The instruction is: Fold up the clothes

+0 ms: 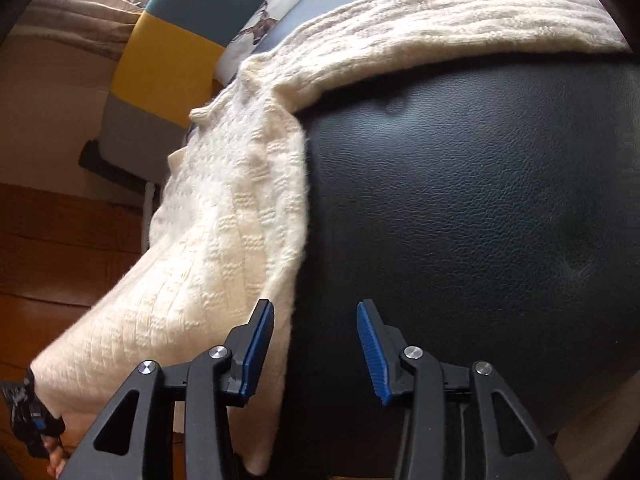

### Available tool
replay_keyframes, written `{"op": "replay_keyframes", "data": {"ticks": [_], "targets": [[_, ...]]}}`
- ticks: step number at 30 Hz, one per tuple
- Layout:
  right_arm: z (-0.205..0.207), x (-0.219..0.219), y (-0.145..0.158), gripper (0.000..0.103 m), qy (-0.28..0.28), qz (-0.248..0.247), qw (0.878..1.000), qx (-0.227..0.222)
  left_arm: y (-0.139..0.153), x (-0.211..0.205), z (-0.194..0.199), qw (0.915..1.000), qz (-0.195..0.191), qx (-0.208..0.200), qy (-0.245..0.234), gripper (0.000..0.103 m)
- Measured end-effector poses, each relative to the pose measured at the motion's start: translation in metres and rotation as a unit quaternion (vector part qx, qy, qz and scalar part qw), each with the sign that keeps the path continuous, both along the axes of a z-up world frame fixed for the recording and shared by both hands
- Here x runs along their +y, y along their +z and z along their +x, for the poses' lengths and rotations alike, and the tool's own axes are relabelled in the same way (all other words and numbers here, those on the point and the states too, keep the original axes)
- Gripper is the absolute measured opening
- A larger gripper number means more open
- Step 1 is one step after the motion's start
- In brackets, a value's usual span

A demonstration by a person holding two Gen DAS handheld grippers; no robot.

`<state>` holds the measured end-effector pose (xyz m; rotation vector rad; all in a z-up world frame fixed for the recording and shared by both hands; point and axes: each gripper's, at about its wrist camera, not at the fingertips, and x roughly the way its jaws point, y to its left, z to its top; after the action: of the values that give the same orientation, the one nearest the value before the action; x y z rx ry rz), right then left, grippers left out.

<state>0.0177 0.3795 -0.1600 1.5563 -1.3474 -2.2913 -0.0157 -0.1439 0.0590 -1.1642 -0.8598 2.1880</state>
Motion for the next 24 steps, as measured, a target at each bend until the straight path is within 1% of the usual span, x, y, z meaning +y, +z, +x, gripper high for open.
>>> {"op": "replay_keyframes", "data": {"ticks": [2, 4, 6, 8, 9, 11, 13, 14, 15, 16, 17, 18, 19, 20, 21, 22, 23, 24], "targets": [[0.001, -0.002, 0.001, 0.044, 0.013, -0.003, 1.000, -0.001, -0.035, -0.020, 0.006, 0.9990, -0.002, -0.040, 0.021, 0.008], [0.003, -0.004, 0.002, 0.044, 0.025, -0.006, 1.000, -0.002, -0.072, -0.039, 0.011, 0.9956, -0.005, -0.082, 0.043, 0.008], [0.004, -0.007, 0.002, 0.044, 0.039, -0.012, 0.999, -0.003, -0.106, -0.053, 0.019, 0.9920, -0.004, -0.114, 0.053, 0.008], [0.004, -0.020, -0.003, 0.044, 0.073, -0.062, 0.995, 0.007, -0.136, -0.063, 0.027, 0.9880, 0.005, -0.142, 0.061, 0.008], [0.002, -0.028, -0.003, 0.044, 0.090, -0.066, 0.994, 0.013, -0.146, -0.066, 0.031, 0.9862, 0.011, -0.153, 0.063, 0.008], [-0.002, -0.044, -0.003, 0.044, 0.117, -0.036, 0.992, 0.019, -0.160, -0.070, 0.034, 0.9834, 0.007, -0.166, 0.072, 0.008], [-0.005, -0.062, 0.004, 0.042, 0.153, 0.035, 0.987, 0.023, -0.165, -0.071, 0.034, 0.9828, 0.008, -0.168, 0.076, 0.008], [-0.007, -0.071, 0.007, 0.034, 0.173, 0.076, 0.982, 0.024, -0.165, -0.071, 0.032, 0.9833, 0.010, -0.165, 0.075, 0.008], [-0.007, -0.085, 0.015, 0.026, 0.206, 0.165, 0.964, 0.018, -0.163, -0.071, 0.031, 0.9843, 0.013, -0.161, 0.072, 0.008], [-0.006, -0.099, 0.023, 0.011, 0.239, 0.257, 0.936, 0.011, -0.160, -0.070, 0.029, 0.9863, 0.018, -0.151, 0.064, 0.008], [0.000, -0.116, 0.027, 0.011, 0.281, 0.383, 0.880, 0.004, -0.155, -0.069, 0.028, 0.9889, 0.026, -0.137, 0.049, 0.008], [0.006, -0.131, 0.030, 0.010, 0.315, 0.495, 0.810, -0.004, -0.147, -0.065, 0.029, 0.9925, 0.038, -0.115, 0.020, 0.008], [0.011, -0.129, 0.025, 0.008, 0.334, 0.543, 0.770, -0.028, -0.137, -0.060, 0.033, 0.9951, 0.035, -0.092, -0.006, 0.008], [0.013, -0.113, 0.019, 0.007, 0.333, 0.534, 0.775, -0.052, -0.131, -0.057, 0.037, 0.9967, 0.022, -0.076, -0.019, 0.011], [0.016, -0.092, 0.015, 0.007, 0.317, 0.517, 0.792, -0.068, -0.133, -0.056, 0.040, 0.9966, 0.015, -0.077, -0.027, 0.012], [0.019, -0.076, 0.021, 0.007, 0.288, 0.474, 0.830, -0.062, -0.141, -0.058, 0.043, 0.9953, 0.018, -0.091, -0.029, 0.013], [0.022, -0.059, 0.026, 0.008, 0.257, 0.430, 0.864, -0.055, -0.148, -0.059, 0.045, 0.9939, 0.021, -0.104, -0.030, 0.020], [0.025, -0.042, 0.031, 0.011, 0.225, 0.383, 0.894, -0.048, -0.156, -0.062, 0.048, 0.9924, 0.020, -0.118, -0.026, 0.025]]}}
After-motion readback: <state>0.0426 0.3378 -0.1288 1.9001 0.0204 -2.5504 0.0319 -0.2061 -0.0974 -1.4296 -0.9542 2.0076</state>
